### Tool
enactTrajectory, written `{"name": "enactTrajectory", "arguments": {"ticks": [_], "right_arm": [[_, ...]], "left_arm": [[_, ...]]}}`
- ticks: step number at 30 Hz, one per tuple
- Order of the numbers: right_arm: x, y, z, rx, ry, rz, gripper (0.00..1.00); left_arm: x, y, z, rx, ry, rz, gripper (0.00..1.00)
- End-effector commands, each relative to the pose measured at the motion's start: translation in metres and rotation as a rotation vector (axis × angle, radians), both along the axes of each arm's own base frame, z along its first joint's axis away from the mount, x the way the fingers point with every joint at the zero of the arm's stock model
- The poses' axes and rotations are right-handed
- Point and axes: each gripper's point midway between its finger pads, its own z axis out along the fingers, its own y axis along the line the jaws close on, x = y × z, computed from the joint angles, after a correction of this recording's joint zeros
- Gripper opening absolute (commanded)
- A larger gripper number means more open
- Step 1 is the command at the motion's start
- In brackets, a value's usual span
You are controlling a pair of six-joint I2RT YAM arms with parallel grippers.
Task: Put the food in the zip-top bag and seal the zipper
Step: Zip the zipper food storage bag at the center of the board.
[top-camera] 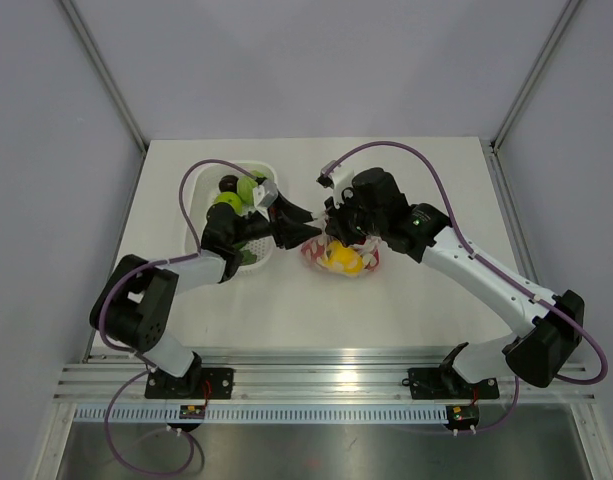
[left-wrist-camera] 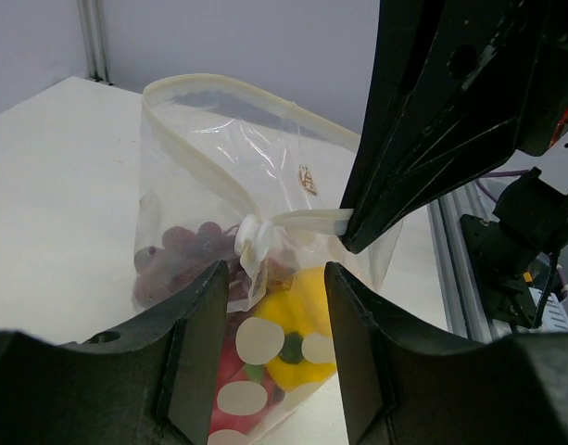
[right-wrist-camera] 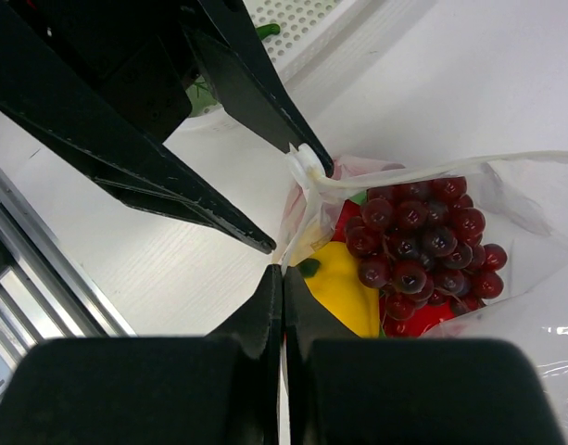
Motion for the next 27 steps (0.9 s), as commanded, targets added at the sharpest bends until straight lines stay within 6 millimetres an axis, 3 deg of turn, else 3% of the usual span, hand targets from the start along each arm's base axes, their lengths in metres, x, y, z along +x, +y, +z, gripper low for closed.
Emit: {"name": "enactTrajectory", "arguments": {"ticks": [1,20,23,27], "right_arm": [[-0.003,0.006,0.031,0.082,-0.068,0.018,0.00],[-0.005,0.010,0.032,0.093,-0.052,0.029,0.00],[-0.005,0.010,0.032,0.093,-0.050,0.030,0.00],[-0.005,0.009,0.029,0.083,-0.044,0.028,0.00]], "left_arm": [[-0.006,-0.003,0.030,-0.099,-0.101,-0.068,0.48],[-0.005,-0.014,0.032,-0.124,-0.070,-0.094,0.36],[-0.004,-0.017,0.029,-0.115,-0.057,-0.100,0.29],[-0.007,-0.016,0.032,-0.132,-0.061,-0.108,0.08]]}}
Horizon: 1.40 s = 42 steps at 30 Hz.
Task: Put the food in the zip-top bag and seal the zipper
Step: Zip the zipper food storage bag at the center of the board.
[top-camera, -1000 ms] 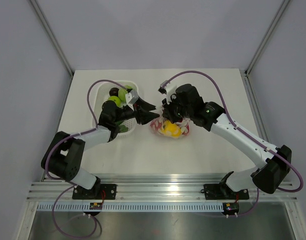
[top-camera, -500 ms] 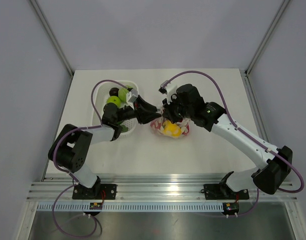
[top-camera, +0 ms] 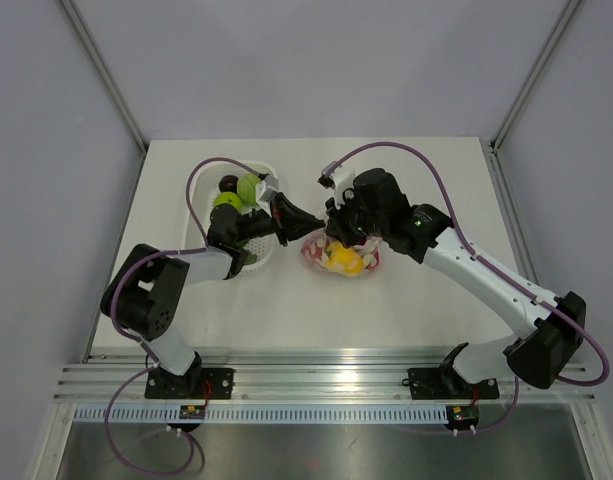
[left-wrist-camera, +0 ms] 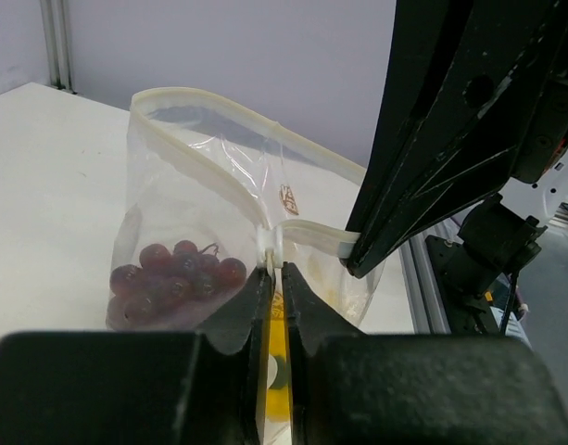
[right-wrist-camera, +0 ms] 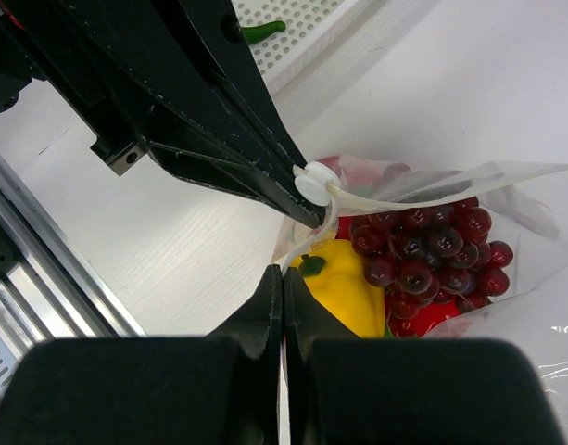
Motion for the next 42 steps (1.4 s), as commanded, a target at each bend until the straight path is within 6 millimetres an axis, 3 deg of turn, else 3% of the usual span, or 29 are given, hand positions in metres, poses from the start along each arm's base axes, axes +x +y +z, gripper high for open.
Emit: {"name": "enactTrajectory", "arguments": {"ticks": [1,4,8,9,13,18,26,42], "right_arm": [[-0.001,0.010,0.026,0.071,-0.049,0.026,0.00],[-0.001,0.007,0.028,0.061,-0.050,0.018,0.00],[0.000,-0.006,0.036,0.009,-0.088,0.000,0.19],[0.000,-0.012,0.036,-0.013,-0.095,-0.011,0.30],[-0.002,-0.020,0.062,-0.023,-0.181,0.013,0.49],[-0.007,-0.007,0.074,-0.041,-0.177,0.138,0.50],[-0.008,0.021,0.050,-0.088,-0.181,0.358,0.49],[-0.013,0.042,0.017,-0.130,-0.134,0.564,0.46]], "left_arm": [[-0.006,-0.004,0.031,-0.065,-0.139,-0.033,0.00],[-0.009,-0.002,0.033,-0.071,-0.136,-0.029,0.00],[-0.010,0.004,0.031,-0.054,-0.122,-0.015,0.00],[-0.010,0.005,0.028,-0.045,-0.107,-0.016,0.00],[-0.015,0.015,0.028,-0.034,-0.085,-0.046,0.00],[-0.028,0.024,0.029,-0.039,-0.102,-0.082,0.00],[-0.037,0.027,0.031,-0.026,-0.094,-0.100,0.00],[-0.035,0.027,0.030,-0.007,-0.090,-0.092,0.00]]}}
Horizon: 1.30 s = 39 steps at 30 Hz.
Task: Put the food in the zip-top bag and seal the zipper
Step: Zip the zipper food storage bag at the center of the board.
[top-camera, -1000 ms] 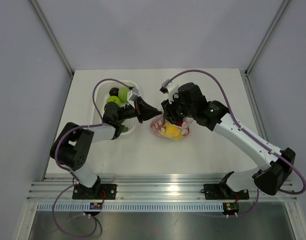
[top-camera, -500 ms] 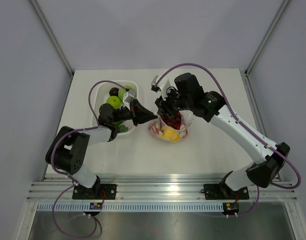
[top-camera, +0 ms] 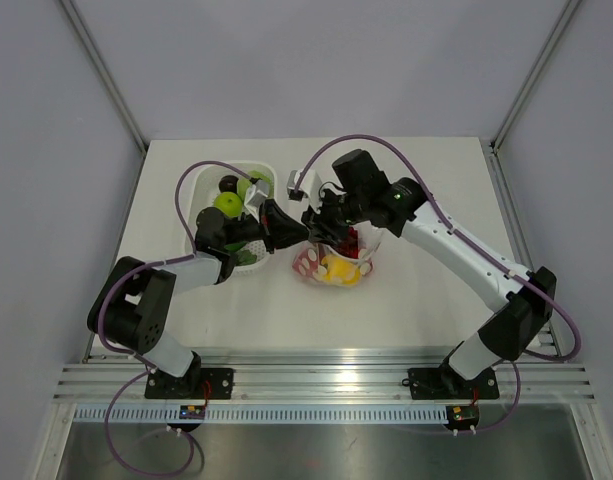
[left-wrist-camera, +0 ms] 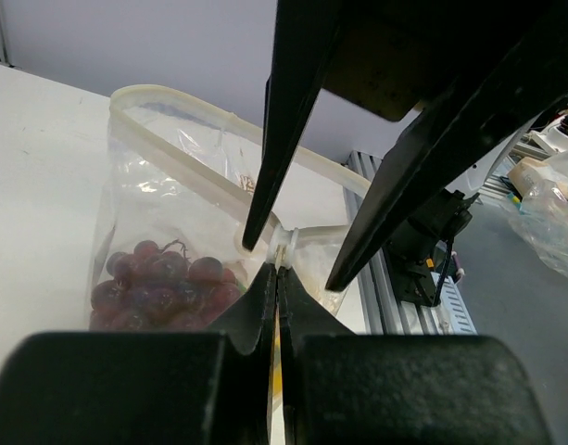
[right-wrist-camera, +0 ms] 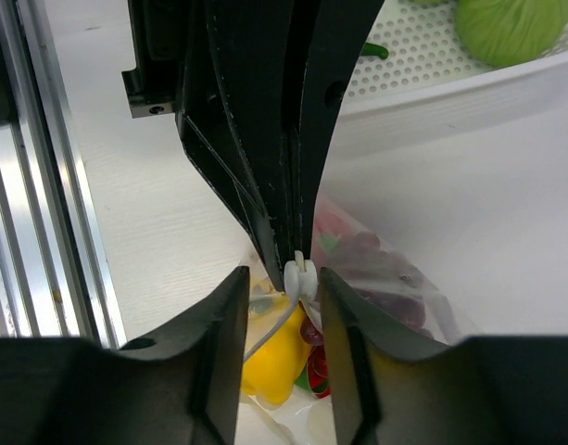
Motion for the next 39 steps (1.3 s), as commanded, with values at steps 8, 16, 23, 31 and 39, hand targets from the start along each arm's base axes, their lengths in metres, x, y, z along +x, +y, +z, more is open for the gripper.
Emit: {"name": "enactTrajectory", "arguments": {"ticks": [8,16,23,31,39], "right_arm": [[-0.006,0.014,0.016,0.056,-0.014,0.091,0.28],[-0.009,0.000,0.039,0.125,-0.037,0.073,0.29],[-0.014,0.001,0.044,0.145,-0.020,0.092,0.29],[-0.013,0.003,0.032,0.122,0.027,0.094,0.32],[-0.002,0.004,0.024,0.098,0.019,0.058,0.35]], "left_arm": [[-0.002,0.004,0.017,-0.006,-0.117,0.013,0.00],[0.002,0.005,0.014,0.029,-0.124,0.041,0.00],[0.004,0.004,0.013,0.031,-0.117,0.042,0.00],[0.005,0.004,0.015,0.033,-0.121,0.050,0.00],[0.004,0.005,0.018,0.031,-0.125,0.048,0.00]]}}
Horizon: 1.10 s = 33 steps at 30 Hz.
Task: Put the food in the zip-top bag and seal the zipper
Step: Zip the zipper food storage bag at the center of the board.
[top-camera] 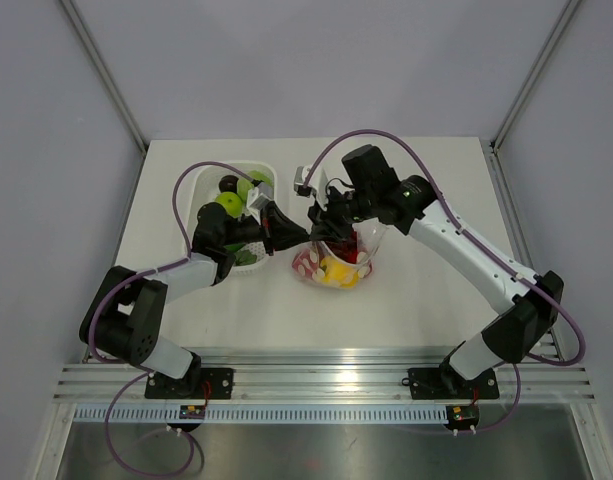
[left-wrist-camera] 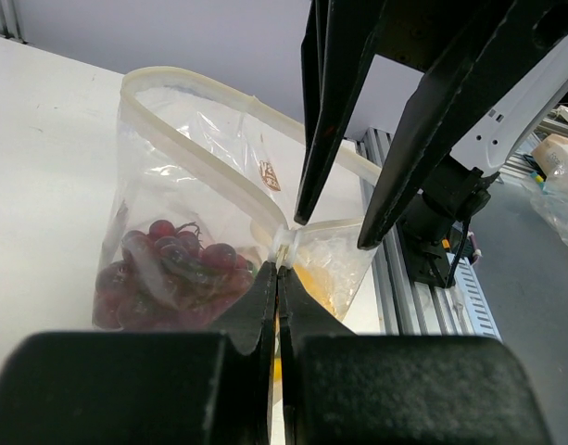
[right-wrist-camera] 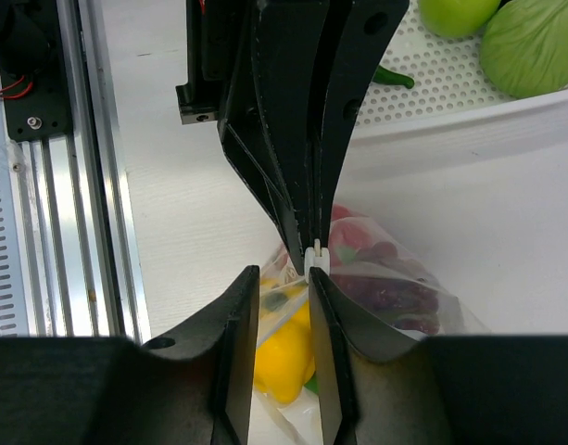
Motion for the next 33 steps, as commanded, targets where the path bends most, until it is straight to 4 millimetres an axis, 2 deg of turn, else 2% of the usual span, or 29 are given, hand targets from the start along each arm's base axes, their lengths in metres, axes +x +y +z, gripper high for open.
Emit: {"name": "enactTrajectory", "arguments": {"ticks": [1,6,10,17,24,29,33], "right_arm": [[0.009,0.005,0.009,0.019,-0.020,-0.017,0.35],[0.014,0.007,0.006,0.011,-0.015,-0.030,0.33],[0.015,0.008,0.003,0.009,-0.007,-0.036,0.26],[0.020,0.010,-0.003,-0.001,0.006,-0.053,0.31],[0.023,0.014,-0.001,0.016,0.006,-0.062,0.25],[0.025,0.016,-0.006,0.008,0.027,-0.073,0.33],[0.028,0.016,-0.010,-0.005,0.038,-0.081,0.33]], "left_arm": [[0.005,0.002,0.028,-0.038,-0.106,0.026,0.00],[0.005,0.002,0.029,-0.038,-0.110,0.027,0.00],[0.005,0.002,0.029,-0.038,-0.110,0.027,0.00],[0.004,0.002,0.030,-0.039,-0.114,0.025,0.00],[0.003,0.003,0.030,-0.039,-0.112,0.023,0.00],[0.003,0.003,0.033,-0.043,-0.115,0.026,0.00],[0.003,0.002,0.033,-0.043,-0.117,0.023,0.00]]}}
